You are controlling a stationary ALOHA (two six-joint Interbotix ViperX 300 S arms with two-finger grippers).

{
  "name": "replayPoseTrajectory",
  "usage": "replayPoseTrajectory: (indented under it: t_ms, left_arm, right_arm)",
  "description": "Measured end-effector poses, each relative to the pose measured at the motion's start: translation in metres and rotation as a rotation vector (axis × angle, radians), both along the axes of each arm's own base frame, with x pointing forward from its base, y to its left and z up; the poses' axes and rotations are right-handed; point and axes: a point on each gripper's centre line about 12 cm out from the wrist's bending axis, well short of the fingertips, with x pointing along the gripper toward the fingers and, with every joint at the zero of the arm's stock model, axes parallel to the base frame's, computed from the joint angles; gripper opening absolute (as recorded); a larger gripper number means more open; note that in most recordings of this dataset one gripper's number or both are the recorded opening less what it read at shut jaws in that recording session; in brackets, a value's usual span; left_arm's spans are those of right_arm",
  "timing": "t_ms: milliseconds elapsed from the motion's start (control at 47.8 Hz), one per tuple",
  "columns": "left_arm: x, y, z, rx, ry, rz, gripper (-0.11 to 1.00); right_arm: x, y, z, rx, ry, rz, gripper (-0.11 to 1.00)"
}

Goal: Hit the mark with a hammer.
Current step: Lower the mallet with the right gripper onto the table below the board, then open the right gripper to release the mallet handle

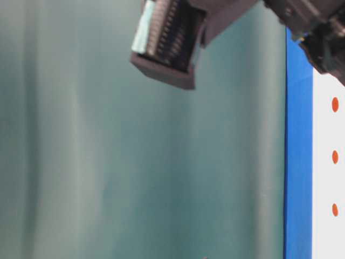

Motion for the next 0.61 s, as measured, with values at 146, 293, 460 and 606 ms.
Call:
replayPoseTrajectory:
  t_ms: [146,293,460,606]
  left_arm:
    - [0.0,0.0,-0.001,-0.009,0.001,0.004,0.89]
    - [-0.001,0.0,-0.002,-0.01,0.004,0.004,0.89]
    - [-0.002,0.0,-0.003,-0.012,0.007,0.004,0.89]
    - [-0.002,0.0,-0.003,-0.012,0.007,0.004,0.89]
  right_arm:
    - [0.0,0.001,-0.007,0.007,0.018,-0.013,0.08]
    - [0.0,0.001,-0.01,0.003,0.025,-0.013,0.08]
    - [-0.005,-0.002,-0.017,-0.007,0.045,-0.015,0.08]
    - [-0.008,-0.002,-0.02,-0.005,0.06,-0.008,0.08]
